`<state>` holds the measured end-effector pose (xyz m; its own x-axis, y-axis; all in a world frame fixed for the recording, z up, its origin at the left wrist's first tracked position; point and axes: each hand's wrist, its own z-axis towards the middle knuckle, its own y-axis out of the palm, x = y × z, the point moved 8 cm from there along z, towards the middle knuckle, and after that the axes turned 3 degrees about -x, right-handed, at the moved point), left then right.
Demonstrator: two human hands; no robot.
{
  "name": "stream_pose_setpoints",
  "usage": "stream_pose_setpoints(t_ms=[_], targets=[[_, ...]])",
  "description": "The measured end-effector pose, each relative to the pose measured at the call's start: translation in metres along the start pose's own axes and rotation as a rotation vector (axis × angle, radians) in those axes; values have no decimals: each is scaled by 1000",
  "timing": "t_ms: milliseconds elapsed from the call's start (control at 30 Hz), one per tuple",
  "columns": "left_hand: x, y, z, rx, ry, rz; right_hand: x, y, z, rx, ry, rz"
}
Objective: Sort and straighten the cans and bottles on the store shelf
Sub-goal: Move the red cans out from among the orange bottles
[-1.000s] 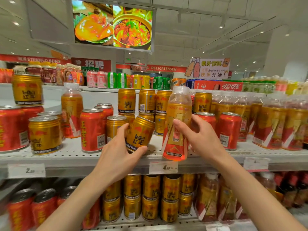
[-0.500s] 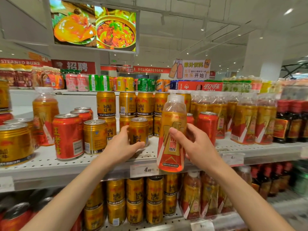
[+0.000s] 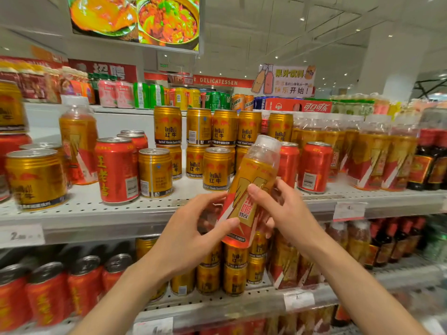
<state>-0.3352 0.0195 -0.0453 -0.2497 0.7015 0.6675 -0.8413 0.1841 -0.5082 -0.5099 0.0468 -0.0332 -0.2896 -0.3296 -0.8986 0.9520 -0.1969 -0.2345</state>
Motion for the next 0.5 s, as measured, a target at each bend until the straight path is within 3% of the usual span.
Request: stream_pose_setpoints(t_ms=[233,500], targets=[[15,16,-3,33,27,8,1,-17,-11,-7,18,19],[60,89,21,75,32,-11,2,-109,-24,-5,-17,-49]])
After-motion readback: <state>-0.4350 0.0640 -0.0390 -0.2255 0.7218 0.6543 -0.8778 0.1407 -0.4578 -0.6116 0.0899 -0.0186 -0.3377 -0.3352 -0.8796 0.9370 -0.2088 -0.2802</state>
